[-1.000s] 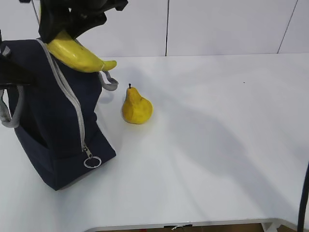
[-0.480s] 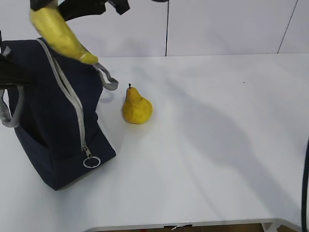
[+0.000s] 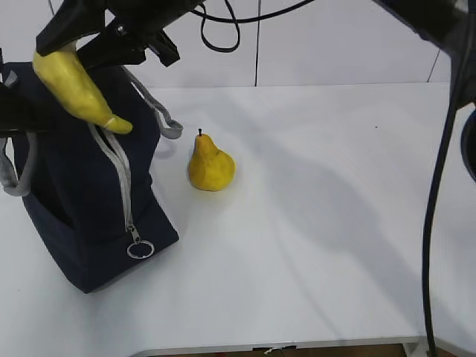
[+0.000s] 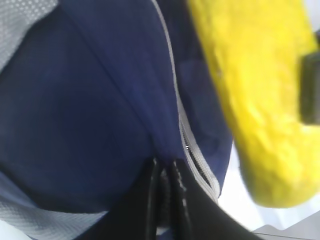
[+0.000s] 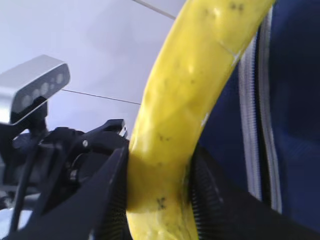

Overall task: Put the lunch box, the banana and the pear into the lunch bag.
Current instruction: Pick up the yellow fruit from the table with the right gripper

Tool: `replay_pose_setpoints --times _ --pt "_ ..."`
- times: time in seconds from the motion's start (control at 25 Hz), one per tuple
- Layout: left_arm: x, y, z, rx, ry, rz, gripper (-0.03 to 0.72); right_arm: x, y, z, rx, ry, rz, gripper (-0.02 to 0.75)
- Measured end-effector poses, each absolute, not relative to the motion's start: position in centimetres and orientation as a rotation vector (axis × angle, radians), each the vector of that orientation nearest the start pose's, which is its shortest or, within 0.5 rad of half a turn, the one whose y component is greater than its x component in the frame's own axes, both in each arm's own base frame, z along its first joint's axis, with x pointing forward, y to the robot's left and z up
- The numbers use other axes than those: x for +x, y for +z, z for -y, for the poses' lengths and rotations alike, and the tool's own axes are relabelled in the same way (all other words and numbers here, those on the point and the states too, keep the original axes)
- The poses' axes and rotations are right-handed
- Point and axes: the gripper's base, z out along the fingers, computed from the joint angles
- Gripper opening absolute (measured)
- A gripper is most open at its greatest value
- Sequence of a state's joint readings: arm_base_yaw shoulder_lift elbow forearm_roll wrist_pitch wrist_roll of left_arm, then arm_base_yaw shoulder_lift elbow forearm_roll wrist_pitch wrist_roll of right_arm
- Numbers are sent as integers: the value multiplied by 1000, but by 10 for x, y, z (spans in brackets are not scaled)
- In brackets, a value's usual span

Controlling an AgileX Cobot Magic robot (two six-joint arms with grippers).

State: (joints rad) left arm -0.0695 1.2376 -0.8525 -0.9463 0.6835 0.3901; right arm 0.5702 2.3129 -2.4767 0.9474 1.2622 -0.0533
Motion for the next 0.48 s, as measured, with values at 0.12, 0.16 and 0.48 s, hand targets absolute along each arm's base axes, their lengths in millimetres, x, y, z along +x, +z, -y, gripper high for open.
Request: replay_pose_setpoints --times 0.12,0.16,0.48 --pt "244 297 64 -141 -876 -2337 2 383 338 -330 -722 1483 -2404 310" --pt "244 297 64 -141 -876 -2337 2 384 335 -330 -719 1489 -2408 310" --pt "244 297 64 -138 -875 -2337 2 393 310 -336 -712 1469 -2447 310"
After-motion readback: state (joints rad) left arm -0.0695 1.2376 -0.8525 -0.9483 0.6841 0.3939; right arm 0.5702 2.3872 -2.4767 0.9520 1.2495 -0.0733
